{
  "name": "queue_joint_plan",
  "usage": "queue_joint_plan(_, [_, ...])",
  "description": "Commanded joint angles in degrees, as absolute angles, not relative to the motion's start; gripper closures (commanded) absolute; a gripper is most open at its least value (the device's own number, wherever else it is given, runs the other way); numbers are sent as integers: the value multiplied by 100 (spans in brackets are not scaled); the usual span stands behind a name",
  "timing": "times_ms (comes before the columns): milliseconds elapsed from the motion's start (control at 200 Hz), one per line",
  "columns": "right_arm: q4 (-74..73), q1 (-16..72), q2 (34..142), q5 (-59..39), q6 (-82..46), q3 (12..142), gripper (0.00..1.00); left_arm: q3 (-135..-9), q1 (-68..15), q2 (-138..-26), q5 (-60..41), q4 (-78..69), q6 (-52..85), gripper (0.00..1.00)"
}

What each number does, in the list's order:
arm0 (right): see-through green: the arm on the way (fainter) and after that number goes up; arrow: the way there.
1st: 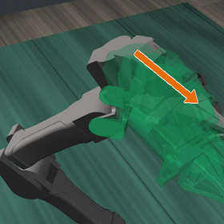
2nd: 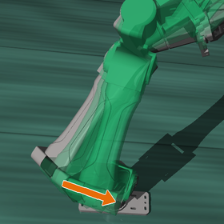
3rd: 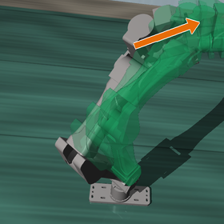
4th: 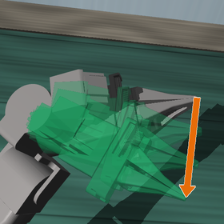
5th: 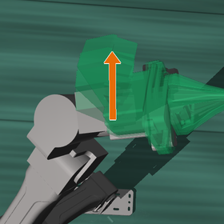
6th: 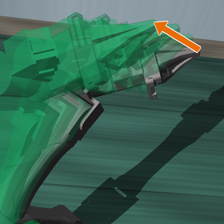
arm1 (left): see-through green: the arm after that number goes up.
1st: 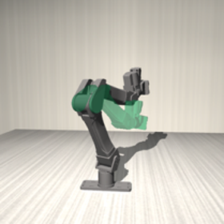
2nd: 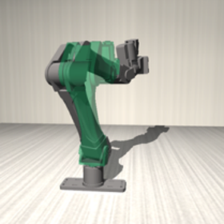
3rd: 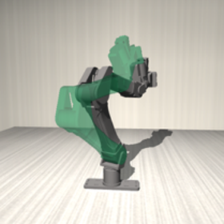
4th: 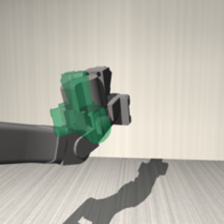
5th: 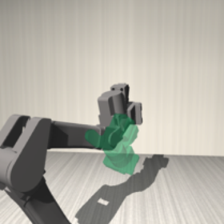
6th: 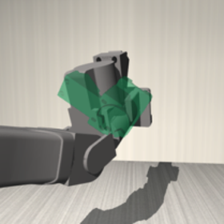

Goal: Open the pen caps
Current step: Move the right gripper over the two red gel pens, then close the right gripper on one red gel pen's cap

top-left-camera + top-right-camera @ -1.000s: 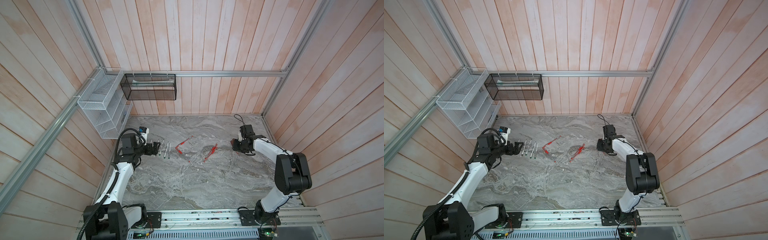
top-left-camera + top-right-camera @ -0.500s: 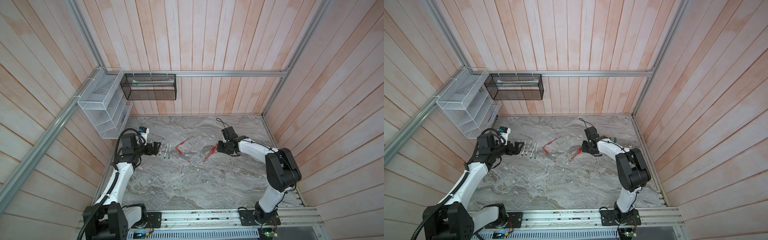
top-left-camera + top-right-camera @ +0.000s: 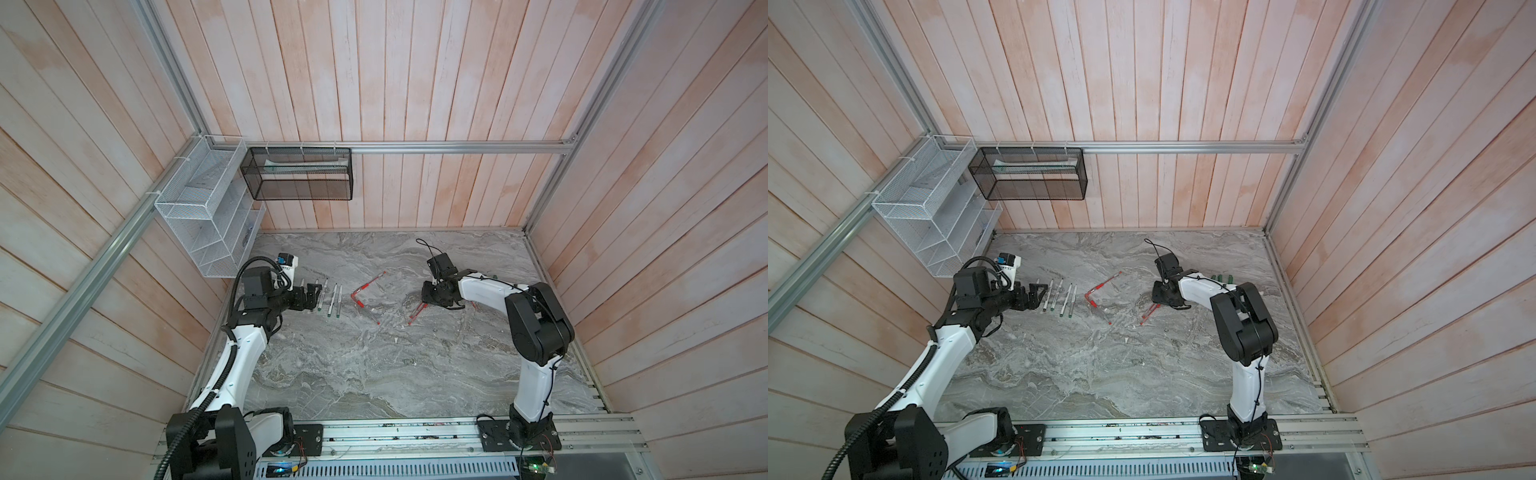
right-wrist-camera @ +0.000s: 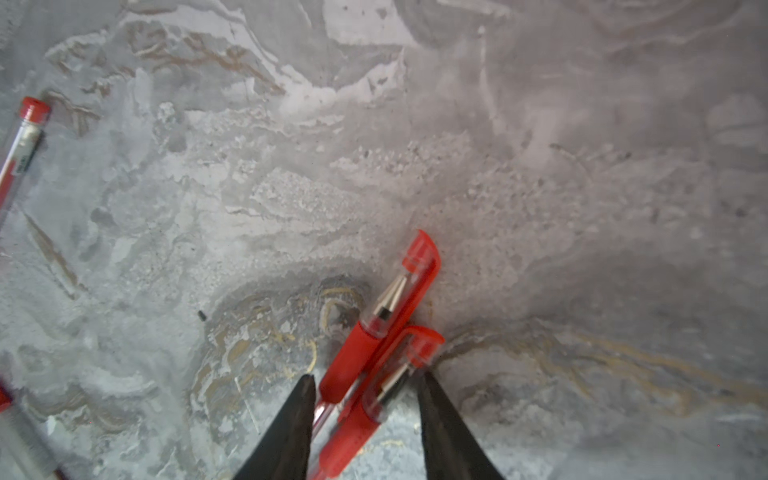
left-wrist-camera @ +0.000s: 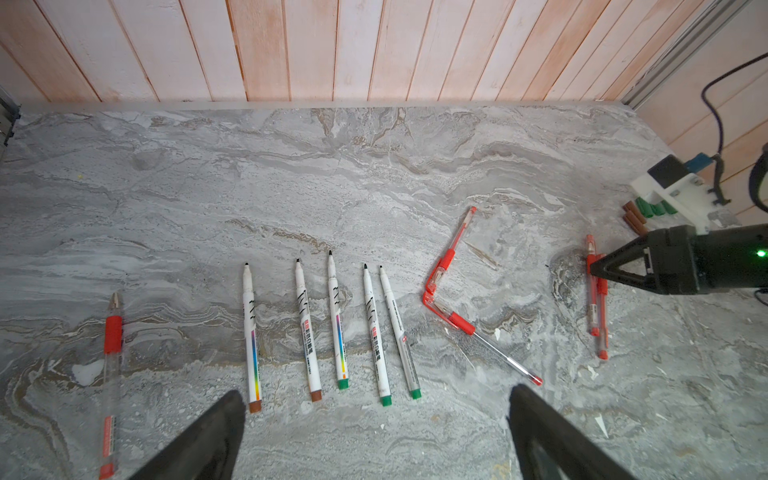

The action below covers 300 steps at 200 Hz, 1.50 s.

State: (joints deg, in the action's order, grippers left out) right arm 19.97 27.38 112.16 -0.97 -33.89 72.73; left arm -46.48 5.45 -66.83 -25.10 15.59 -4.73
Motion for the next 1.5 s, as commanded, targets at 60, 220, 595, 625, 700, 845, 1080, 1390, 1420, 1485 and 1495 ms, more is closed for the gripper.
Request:
queue_joint_plan(60, [2333,2839,11398,69,-3232,7266,63,-4749,527,-6710,-2653,1511,-439,0])
queue_joint_plan(220, [2180,2875,11087,183,-3208,6785,68,-4736,523,-6743,-2634,1430,-435,0])
queue_joint_plan(595, [2651,2931,10680,392,-2971,6515,73,-4863,527,-6872,-2620,1554,-378,1])
queue_joint_plan(625, [2705,2934,10628,404,-2958,6523,73,-4878,527,-6875,-2619,1572,-378,1])
queue_joint_plan(700, [2602,2912,10437,416,-2944,6463,73,-4799,528,-6836,-2678,1455,-360,1])
queue_joint_plan(845, [2737,2727,10432,171,-2877,6731,69,-4839,557,-6819,-2659,1542,-370,1])
queue_joint_plan(1080, [2737,2646,10713,-4,-2695,7158,62,-4779,587,-6733,-2672,1536,-397,1])
queue_joint_plan(1390, [2842,2531,10973,135,-2707,7318,65,-4764,596,-6691,-2670,1519,-413,1])
queue_joint_plan(1420, [2780,2519,10937,126,-2707,7244,66,-4720,585,-6681,-2692,1463,-416,1])
queue_joint_plan(1485, [2744,2467,10907,54,-2716,7172,68,-4655,589,-6665,-2710,1399,-445,1])
queue_joint_plan(1495, [2754,2462,10901,40,-2716,7170,68,-4657,591,-6670,-2714,1407,-447,1])
